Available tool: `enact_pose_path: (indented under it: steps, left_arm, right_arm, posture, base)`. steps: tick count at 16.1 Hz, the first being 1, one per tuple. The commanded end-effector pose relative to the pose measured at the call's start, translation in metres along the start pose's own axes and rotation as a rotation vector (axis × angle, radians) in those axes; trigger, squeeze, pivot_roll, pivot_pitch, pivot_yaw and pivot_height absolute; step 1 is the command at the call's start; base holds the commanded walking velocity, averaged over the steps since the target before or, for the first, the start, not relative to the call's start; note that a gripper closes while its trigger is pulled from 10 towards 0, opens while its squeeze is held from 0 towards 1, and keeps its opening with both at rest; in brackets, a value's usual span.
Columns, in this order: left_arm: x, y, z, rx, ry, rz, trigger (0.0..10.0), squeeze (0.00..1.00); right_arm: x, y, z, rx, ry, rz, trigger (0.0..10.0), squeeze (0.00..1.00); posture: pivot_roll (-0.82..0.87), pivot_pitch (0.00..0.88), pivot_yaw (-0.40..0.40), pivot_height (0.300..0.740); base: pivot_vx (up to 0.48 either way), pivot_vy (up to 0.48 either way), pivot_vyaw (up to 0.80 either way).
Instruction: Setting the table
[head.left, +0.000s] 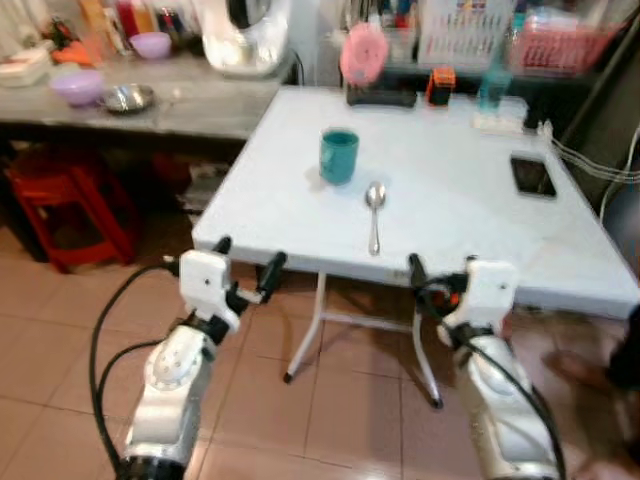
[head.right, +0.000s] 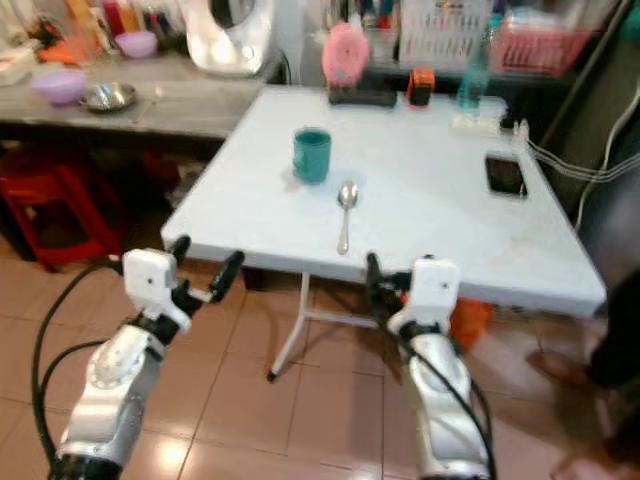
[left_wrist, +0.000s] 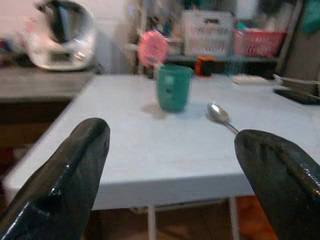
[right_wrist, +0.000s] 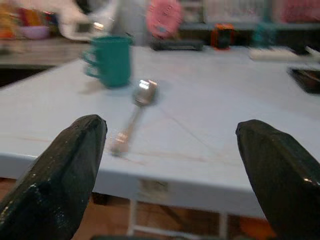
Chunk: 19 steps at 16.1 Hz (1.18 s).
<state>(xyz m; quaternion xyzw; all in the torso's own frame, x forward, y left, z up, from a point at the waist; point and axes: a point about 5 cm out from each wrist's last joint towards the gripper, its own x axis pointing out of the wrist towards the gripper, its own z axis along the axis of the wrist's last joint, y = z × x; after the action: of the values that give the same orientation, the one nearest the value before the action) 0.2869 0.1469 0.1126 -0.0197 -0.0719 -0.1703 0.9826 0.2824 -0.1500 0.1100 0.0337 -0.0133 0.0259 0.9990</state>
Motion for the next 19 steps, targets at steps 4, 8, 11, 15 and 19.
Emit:
enact_pose_path:
  steps: [4,8,11,15,19]
  left_arm:
    - [-0.001,-0.004,-0.001,-0.001,0.004,-0.019,10.0,0.0]
    - [-0.002,-0.004,-0.002,-0.003,0.012,-0.026,10.0,0.0]
    - [-0.002,-0.006,-0.003,-0.005,0.017,-0.035,10.0,0.0]
    - [-0.004,-0.006,-0.006,-0.008,0.034,-0.031,10.0,0.0]
    - [-0.013,-0.002,-0.013,0.033,0.057,-0.039,10.0,0.0]
  right_arm:
    - [0.002,-0.002,0.005,-0.014,-0.016,-0.002,10.0,0.0]
    - [0.002,0.0,0.004,-0.015,-0.016,0.002,10.0,0.0]
    - [0.003,0.001,0.004,-0.015,-0.015,0.003,10.0,0.0]
    - [0.003,0.003,0.003,-0.014,-0.012,0.011,10.0,0.0]
    - [0.003,0.008,0.002,-0.023,-0.01,0.052,10.0,0.0]
  posture:
    - [0.0,0.0,-0.024,0.74]
    - [0.0,0.0,-0.022,0.74]
    - [0.01,0.0,-0.023,0.74]
    - [0.01,0.0,-0.023,0.74]
    - [0.01,0.0,-0.025,0.74]
  base:
    - [0.39,0.0,0.0]
    - [0.407,0.0,0.0]
    - [0.335,0.0,0.0]
    - [0.063,0.0,0.0]
    - [0.0,0.0,0.11]
